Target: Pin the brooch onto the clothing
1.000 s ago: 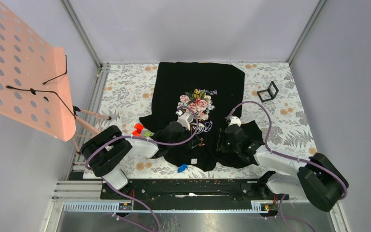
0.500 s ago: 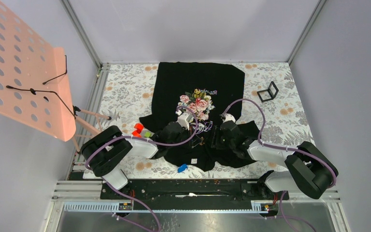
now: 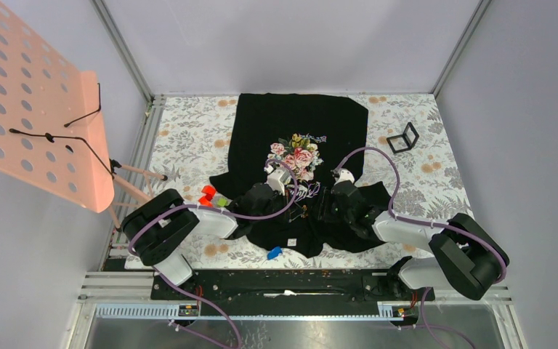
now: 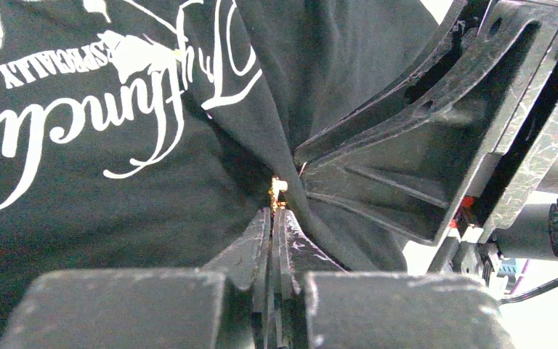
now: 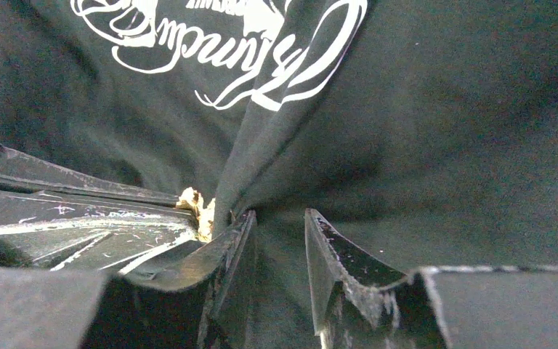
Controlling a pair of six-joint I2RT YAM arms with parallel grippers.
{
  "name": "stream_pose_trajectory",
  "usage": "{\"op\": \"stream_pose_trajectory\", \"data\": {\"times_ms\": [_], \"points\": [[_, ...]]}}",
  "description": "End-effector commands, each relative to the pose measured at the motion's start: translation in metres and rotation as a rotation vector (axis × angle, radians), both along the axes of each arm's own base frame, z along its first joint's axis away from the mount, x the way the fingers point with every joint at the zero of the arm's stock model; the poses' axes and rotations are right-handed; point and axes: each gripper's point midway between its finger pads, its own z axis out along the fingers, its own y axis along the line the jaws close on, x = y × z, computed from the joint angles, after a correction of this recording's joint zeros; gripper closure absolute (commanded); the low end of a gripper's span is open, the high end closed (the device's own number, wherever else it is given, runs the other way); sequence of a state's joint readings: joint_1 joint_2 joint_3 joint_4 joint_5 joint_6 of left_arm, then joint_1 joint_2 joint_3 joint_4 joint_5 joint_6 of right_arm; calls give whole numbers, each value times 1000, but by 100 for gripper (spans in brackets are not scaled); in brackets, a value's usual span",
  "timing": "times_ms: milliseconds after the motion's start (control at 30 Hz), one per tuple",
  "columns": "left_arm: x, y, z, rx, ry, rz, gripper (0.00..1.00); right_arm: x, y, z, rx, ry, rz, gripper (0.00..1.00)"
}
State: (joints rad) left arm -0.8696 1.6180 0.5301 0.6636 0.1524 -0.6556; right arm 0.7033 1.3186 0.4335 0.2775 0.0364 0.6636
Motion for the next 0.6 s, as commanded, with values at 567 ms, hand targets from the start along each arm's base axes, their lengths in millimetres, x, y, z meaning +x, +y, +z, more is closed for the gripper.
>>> {"op": "stream_pose_trajectory", "data": {"times_ms": [567], "points": [[9,-17,38,-97,-52,-4,100,5,30,12,104,-87,127,75]]}}
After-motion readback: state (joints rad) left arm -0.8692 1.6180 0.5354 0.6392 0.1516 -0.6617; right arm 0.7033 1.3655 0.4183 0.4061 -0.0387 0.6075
